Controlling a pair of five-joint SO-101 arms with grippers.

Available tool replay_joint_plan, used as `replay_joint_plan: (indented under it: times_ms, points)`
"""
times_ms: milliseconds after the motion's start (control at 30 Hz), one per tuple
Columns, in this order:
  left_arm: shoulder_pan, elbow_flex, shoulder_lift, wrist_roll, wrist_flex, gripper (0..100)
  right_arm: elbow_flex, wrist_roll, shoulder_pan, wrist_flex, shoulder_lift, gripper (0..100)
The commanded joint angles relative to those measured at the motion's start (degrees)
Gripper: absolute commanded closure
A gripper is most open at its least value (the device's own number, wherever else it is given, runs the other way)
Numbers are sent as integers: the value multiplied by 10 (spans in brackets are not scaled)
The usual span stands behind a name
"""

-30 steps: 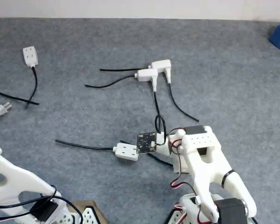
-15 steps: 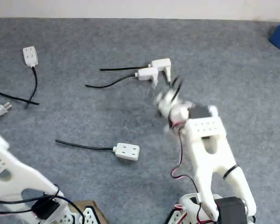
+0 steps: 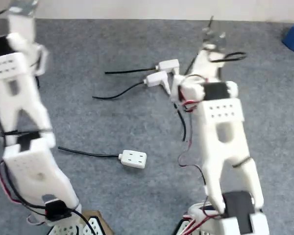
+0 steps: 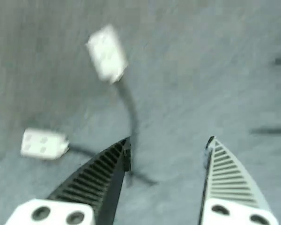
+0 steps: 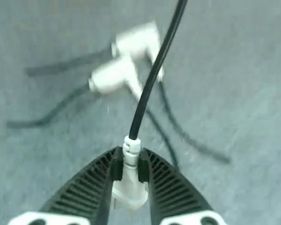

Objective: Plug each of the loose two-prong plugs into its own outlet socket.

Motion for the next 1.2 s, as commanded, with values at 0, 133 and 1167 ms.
replay_joint_plan:
  times_ms: [0,133,1167]
  points:
    - [95,-2,-106,67,8,741,-35,-19,-24,7,5,992]
    - [158,49,-156,78,18,741,-65,-46,-36,10,7,992]
    - [247,1399,-1296,-54,-436,732,2,-172,-83,-55,10,992]
